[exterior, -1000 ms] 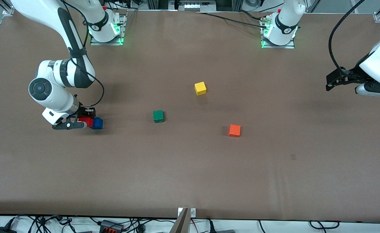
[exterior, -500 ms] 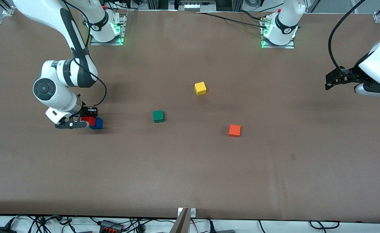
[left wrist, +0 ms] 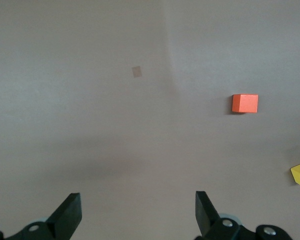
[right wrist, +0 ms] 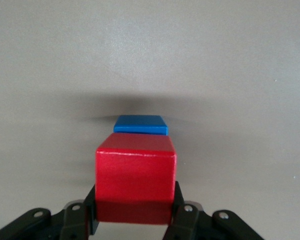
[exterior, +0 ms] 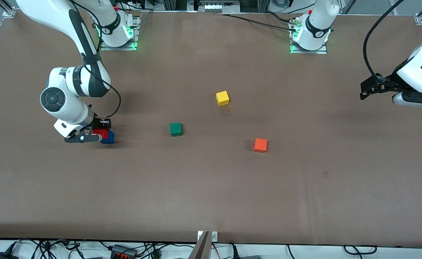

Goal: Pass red block to right arm, stack on blue
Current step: 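Lower the red cube onto the blue cube with the right gripper, then open the right gripper and raise it away from the stack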

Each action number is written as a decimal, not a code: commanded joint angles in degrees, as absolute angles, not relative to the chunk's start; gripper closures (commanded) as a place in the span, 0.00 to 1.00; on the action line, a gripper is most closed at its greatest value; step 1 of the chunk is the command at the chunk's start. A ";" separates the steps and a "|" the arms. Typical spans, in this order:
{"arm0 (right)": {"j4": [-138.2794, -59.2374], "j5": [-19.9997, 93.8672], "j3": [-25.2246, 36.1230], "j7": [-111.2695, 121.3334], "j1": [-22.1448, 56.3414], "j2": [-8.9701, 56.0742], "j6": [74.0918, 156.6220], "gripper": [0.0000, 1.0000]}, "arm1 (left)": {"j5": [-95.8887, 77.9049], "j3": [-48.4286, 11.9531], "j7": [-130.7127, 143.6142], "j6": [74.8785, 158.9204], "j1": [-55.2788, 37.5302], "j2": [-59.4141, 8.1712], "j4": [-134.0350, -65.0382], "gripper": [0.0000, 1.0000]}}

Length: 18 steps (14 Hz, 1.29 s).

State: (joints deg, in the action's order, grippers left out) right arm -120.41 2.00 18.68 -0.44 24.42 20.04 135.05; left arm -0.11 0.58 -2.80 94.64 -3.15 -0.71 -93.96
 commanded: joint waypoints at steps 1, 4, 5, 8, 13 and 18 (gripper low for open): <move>-121.11 1.76 18.46 -1.15 24.35 19.95 135.88 1.00 | -0.70 0.35 -2.46 93.96 -3.16 0.18 -94.22 0.00; -121.03 1.84 18.46 -1.14 24.17 20.65 136.40 1.00 | -0.70 0.26 -2.55 93.87 -3.16 0.18 -94.22 0.00; -121.03 1.85 18.46 -1.14 24.26 20.74 136.58 1.00 | -0.70 0.26 -2.37 93.87 -3.16 0.18 -94.22 0.00; -121.03 1.85 18.46 -1.23 24.26 20.65 136.49 1.00 | -0.70 0.26 -2.29 93.78 -3.16 0.26 -94.22 0.00; -121.03 1.85 18.46 -1.41 24.35 20.48 135.97 0.71 | -0.70 0.26 -2.37 93.52 -3.16 0.26 -94.22 0.00; -119.80 1.85 18.54 -1.05 24.17 19.69 133.52 0.00 | -0.79 0.18 -2.29 93.43 -3.16 0.26 -94.22 0.00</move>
State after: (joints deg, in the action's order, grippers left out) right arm -120.39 2.01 18.73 -0.48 24.35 21.04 135.62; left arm -0.11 0.39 -2.76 94.20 -3.24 -0.70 -93.96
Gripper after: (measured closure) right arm 0.251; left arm 0.000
